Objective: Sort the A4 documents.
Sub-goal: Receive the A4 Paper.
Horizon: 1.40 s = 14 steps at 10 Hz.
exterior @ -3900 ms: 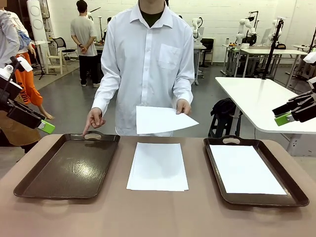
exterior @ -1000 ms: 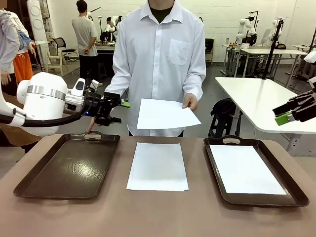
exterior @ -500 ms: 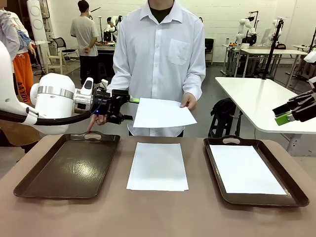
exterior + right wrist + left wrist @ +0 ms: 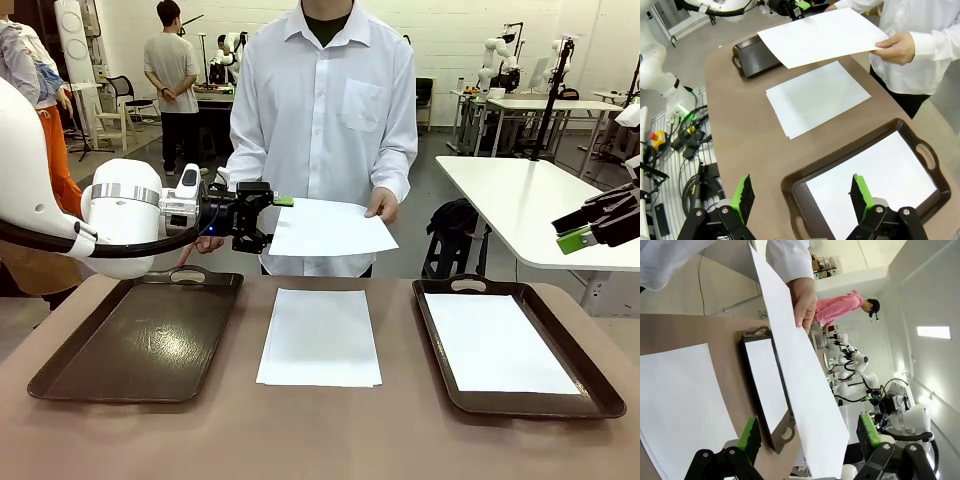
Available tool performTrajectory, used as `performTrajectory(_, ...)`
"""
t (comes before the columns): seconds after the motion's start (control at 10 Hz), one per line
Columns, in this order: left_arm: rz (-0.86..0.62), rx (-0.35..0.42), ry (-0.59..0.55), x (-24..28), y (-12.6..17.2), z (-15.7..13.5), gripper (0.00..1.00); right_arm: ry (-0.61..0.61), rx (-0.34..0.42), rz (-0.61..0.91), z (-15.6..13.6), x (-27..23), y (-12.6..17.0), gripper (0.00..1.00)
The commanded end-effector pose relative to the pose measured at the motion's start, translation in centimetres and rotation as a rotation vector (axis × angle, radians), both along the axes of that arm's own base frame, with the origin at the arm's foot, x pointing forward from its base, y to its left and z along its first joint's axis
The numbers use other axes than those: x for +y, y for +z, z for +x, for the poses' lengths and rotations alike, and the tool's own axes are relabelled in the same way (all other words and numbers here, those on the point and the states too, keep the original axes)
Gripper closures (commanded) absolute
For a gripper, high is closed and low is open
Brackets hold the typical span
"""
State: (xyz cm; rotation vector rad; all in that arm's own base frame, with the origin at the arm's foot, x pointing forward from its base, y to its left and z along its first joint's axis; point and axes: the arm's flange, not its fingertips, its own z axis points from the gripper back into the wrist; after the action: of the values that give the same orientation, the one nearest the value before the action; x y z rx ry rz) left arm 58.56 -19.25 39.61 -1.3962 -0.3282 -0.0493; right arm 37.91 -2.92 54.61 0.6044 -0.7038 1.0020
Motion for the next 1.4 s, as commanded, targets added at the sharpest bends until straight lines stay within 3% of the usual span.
performTrajectory(0.0, -0.042, 0.007, -0.008, -0.8, 0.2, 0.9, 0.00, 0.004, 0.005, -0.001, 0.0, 0.2, -0.2, 0.00)
performTrajectory(0.7, -0.070, 0.031, -0.101, -2.0, -0.7, 1.6, 0.00, 0.004, 0.005, -0.001, 0.0, 0.2, -0.2, 0.00)
performTrajectory(0.8, -0.052, 0.002, -0.109, -2.2, -0.8, 1.5, 0.15, 0.004, 0.005, -0.001, 0.0, 0.2, -0.2, 0.00)
performTrajectory(0.9, -0.060, 0.019, -0.126, -2.3, -0.8, 1.5, 0.20, 0.004, 0.005, -0.001, 0.0, 0.2, -0.2, 0.00)
performTrajectory(1.0, -0.060, 0.021, -0.133, -2.4, -0.8, 1.6, 0.35, 0.004, 0.005, -0.001, 0.0, 0.2, -0.2, 0.00)
performTrajectory(1.1, -0.061, 0.019, -0.135, -2.3, -0.8, 1.6, 0.40, 0.004, 0.005, -0.001, 0.0, 0.2, -0.2, 0.00)
performTrajectory(1.2, -0.058, 0.016, -0.134, -2.3, -0.7, 1.7, 0.55, 0.004, 0.005, -0.001, 0.0, 0.2, -0.2, 0.00)
performTrajectory(1.3, -0.049, 0.017, -0.125, -2.1, -0.7, 1.7, 0.60, 0.004, 0.005, -0.001, 0.0, 0.2, -0.2, 0.00)
